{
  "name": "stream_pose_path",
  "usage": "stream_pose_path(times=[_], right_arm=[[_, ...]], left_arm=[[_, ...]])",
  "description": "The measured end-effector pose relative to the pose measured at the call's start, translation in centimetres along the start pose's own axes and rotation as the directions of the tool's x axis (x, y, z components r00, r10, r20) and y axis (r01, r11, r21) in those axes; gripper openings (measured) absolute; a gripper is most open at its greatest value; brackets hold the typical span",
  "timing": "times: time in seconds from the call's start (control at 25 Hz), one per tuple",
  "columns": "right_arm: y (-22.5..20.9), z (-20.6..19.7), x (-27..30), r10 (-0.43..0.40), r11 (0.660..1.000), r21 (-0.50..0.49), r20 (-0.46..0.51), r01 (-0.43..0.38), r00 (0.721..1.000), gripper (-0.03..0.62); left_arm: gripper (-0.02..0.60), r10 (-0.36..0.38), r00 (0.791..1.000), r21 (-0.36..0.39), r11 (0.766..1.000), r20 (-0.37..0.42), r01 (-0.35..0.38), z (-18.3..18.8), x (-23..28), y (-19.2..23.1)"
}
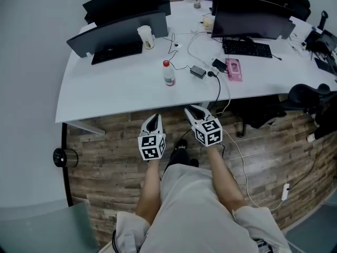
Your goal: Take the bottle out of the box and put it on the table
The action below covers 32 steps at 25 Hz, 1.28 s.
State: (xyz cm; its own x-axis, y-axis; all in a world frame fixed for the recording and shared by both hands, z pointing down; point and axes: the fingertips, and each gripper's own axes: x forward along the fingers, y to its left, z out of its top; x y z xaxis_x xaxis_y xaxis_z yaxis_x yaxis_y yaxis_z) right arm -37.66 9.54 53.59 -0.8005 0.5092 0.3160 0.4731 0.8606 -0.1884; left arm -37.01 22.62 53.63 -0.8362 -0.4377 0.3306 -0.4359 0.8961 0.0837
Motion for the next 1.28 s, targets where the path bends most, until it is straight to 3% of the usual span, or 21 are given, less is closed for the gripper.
stream_pose_path(times=[0.24, 0.52, 1.28], right_arm=[[0.3, -0.5, -0.8, -0.021, 1.000, 0.001, 0.005, 0.021, 1.000, 0.041], [-0.7, -0.6, -1.3, -0.077, 0.997, 0.013, 0.033, 0.076, 0.997, 0.040], [-0.3, -0.7, -1.1, -0.092, 0.996, -0.004, 0.031, 0.093, 0.995, 0.040]], left_arm=[[0.015, -0.018, 1.000, -0.026, 1.000, 0.002, 0.018, -1.0, -0.8, 0.2], [0.014, -0.038, 0.999, -0.008, 0.999, 0.006, 0.038, -0.9, -0.7, -0.1], [0.014, -0.058, 0.998, -0.020, 0.998, 0.017, 0.058, -1.4, -0.2, -0.3]])
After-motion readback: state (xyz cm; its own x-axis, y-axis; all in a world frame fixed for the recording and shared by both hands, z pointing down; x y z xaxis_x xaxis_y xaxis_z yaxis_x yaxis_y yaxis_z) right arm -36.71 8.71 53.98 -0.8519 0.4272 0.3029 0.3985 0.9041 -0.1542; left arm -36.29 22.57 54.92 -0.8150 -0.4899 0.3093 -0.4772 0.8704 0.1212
